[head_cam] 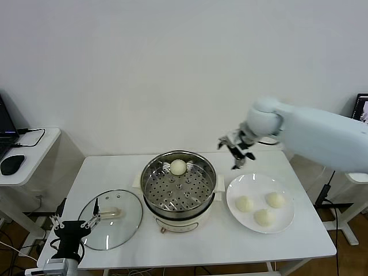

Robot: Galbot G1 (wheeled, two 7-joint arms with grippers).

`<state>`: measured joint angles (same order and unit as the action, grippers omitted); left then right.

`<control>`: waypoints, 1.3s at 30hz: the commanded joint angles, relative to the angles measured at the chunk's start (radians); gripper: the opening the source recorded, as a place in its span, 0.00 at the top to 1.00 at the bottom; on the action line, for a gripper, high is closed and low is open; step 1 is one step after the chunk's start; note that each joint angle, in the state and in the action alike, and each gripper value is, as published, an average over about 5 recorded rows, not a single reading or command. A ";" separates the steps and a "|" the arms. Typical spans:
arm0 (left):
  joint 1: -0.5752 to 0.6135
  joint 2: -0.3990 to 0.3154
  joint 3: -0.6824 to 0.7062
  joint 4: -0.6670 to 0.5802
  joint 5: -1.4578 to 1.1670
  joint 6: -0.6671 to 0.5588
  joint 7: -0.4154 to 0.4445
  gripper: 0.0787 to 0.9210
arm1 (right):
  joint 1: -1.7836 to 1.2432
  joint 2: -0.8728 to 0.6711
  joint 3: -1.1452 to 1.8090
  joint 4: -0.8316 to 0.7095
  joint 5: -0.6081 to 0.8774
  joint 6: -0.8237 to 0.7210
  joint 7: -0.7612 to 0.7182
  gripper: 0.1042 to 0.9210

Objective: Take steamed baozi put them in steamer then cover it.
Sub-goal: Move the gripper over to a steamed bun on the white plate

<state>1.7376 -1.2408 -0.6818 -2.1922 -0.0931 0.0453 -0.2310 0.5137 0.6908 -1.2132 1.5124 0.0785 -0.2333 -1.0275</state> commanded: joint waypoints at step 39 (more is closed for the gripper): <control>-0.016 0.001 0.000 0.055 0.013 0.017 0.009 0.12 | -0.532 0.080 0.261 -0.194 -0.229 -0.060 0.033 0.12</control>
<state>1.7206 -1.2406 -0.6820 -2.1383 -0.0805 0.0624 -0.2228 0.0146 0.7560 -0.9661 1.3432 -0.1254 -0.2930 -0.9933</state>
